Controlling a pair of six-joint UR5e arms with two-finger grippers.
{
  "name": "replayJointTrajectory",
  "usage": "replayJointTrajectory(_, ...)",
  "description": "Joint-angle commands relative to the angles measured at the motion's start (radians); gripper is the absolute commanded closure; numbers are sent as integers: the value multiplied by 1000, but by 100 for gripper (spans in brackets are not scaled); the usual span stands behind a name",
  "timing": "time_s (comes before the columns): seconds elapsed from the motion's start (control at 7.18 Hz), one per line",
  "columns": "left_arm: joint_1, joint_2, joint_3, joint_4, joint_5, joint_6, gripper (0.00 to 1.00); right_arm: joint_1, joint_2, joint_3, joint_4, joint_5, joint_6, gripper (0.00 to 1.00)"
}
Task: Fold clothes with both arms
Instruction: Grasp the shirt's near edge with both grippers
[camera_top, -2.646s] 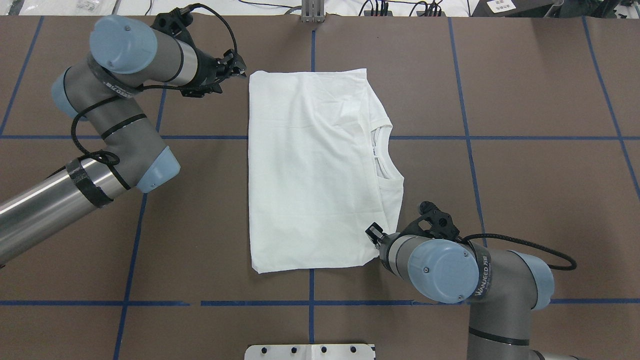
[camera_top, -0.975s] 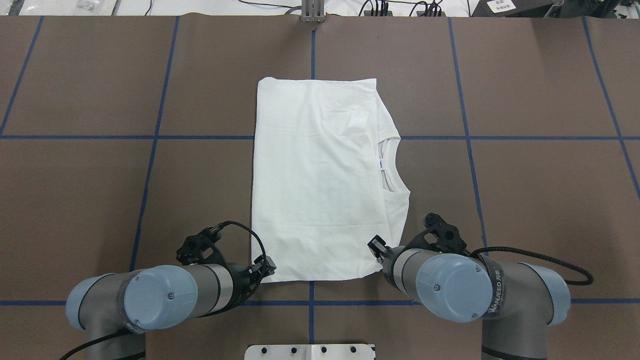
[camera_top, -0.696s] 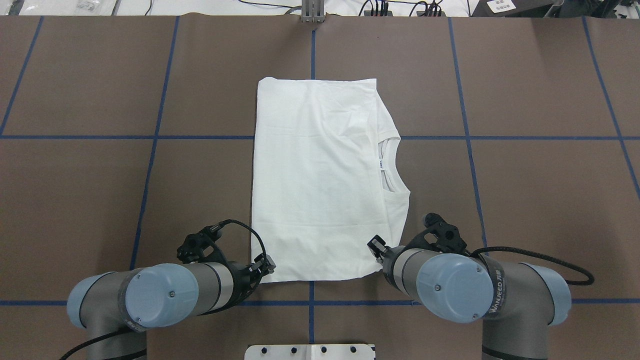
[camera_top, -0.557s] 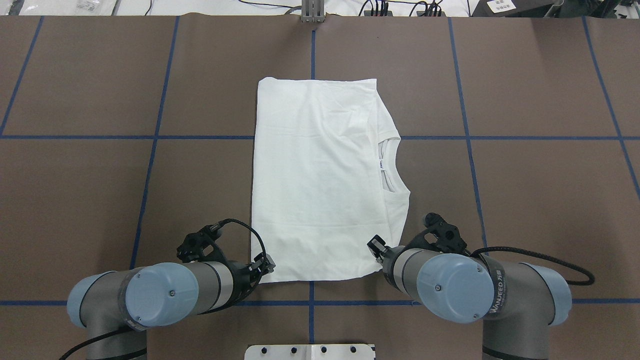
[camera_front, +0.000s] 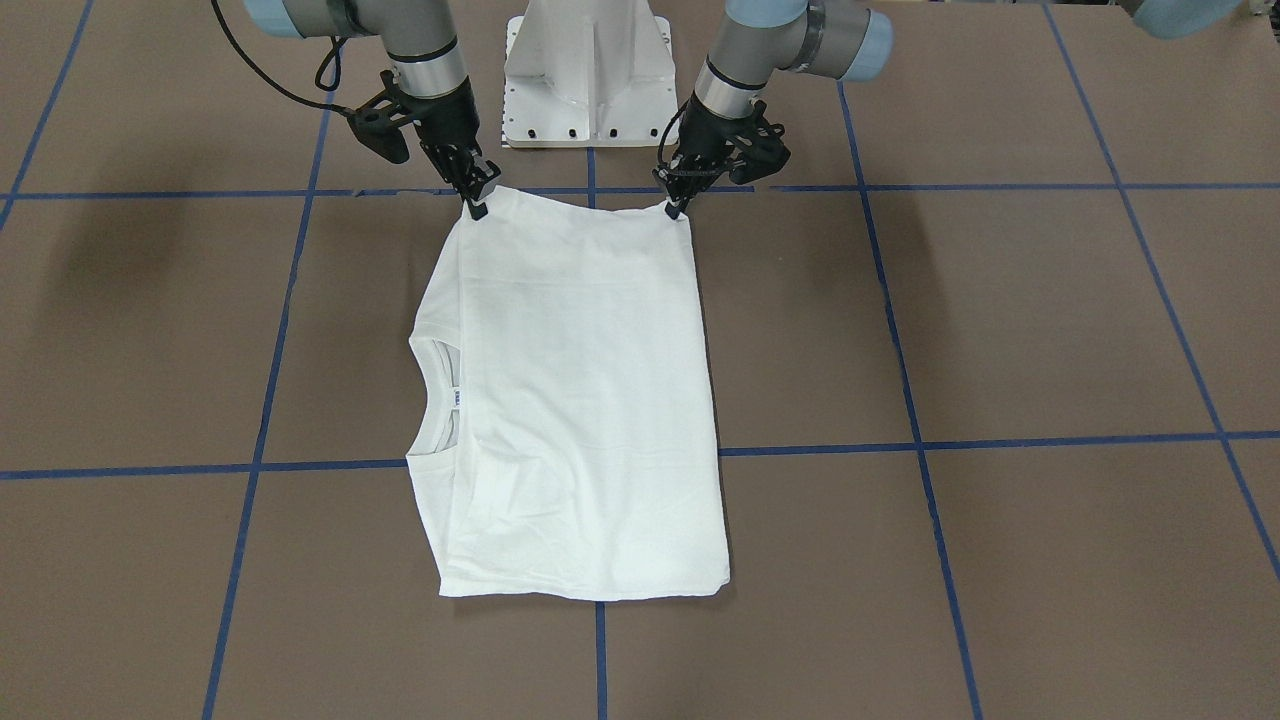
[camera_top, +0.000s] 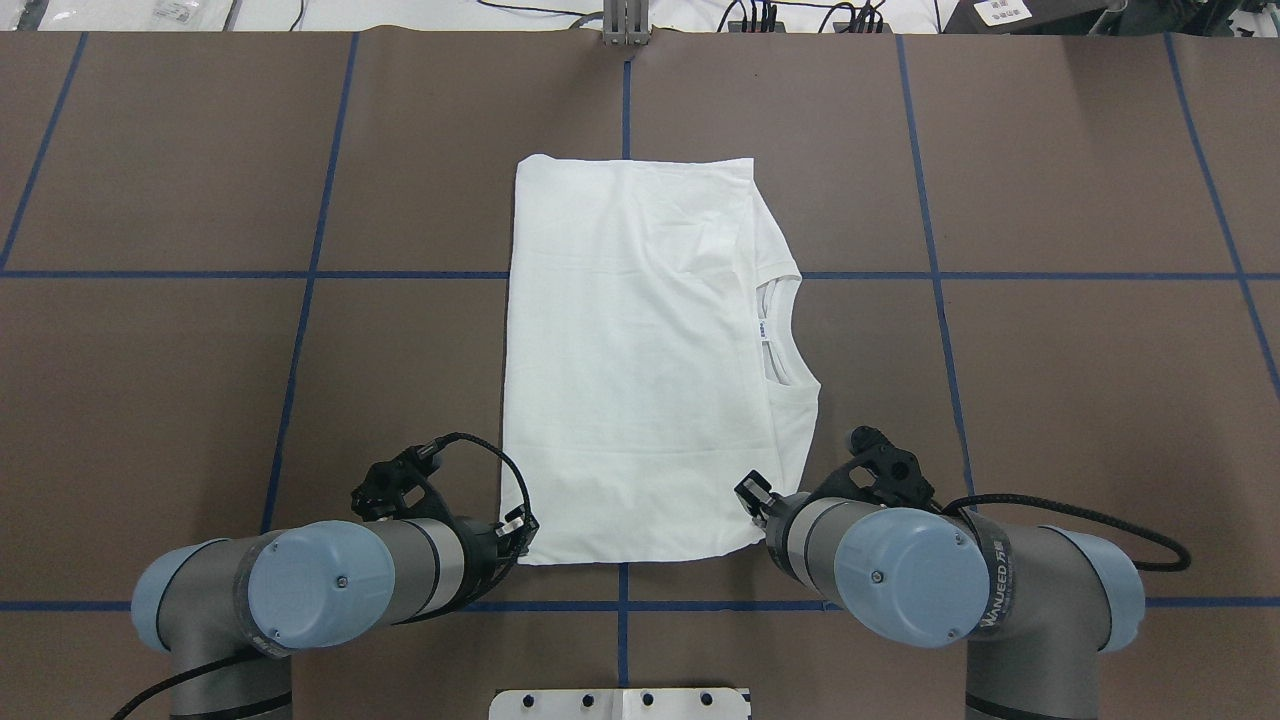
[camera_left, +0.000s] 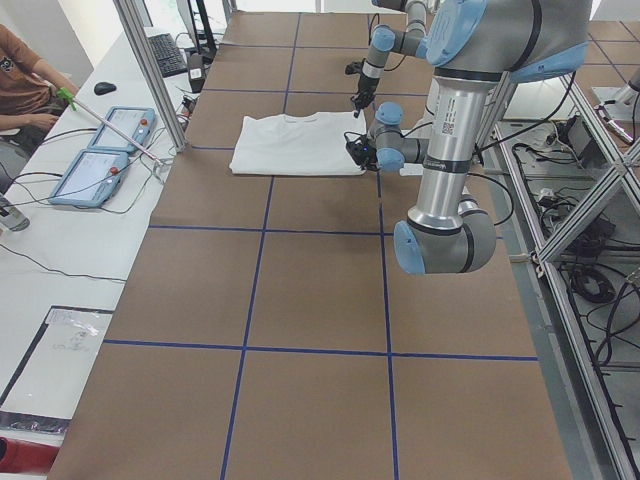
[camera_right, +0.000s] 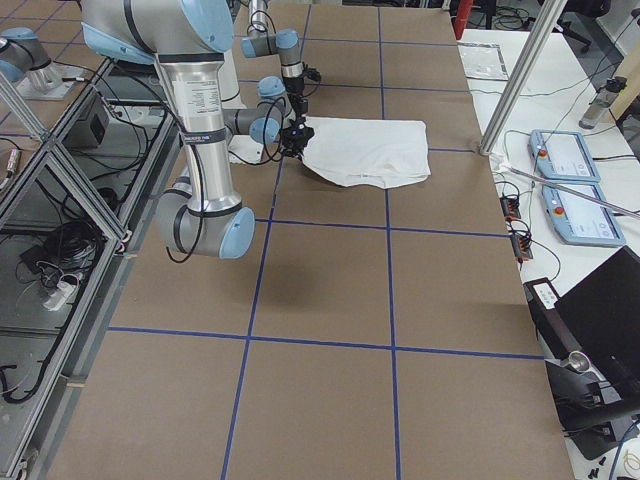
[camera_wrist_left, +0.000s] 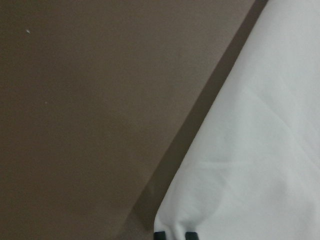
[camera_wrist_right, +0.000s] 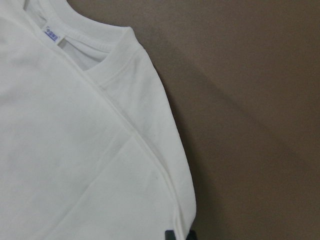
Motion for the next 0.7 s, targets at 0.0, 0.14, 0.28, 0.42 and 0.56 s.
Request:
replayJointTrajectory(0.0, 0, 3, -88, 41, 0, -3, 100, -9, 0, 5, 0, 0, 0, 100)
replayJointTrajectory(0.14, 12, 3, -167, 103, 0, -13, 100, -34, -2, 28, 0, 0, 2, 100)
replayJointTrajectory(0.28, 40, 5, -250, 175, -1, -39, 100, -63, -52, 104, -2, -2, 18, 100)
replayJointTrajectory(0.42, 72, 5, -312, 228, 0, -72, 100, -103, -113, 193, -2, -3, 61, 100)
replayJointTrajectory(0.56, 72, 2, -381, 277, -1, -81, 100, -118, -123, 241, -9, -3, 84, 100)
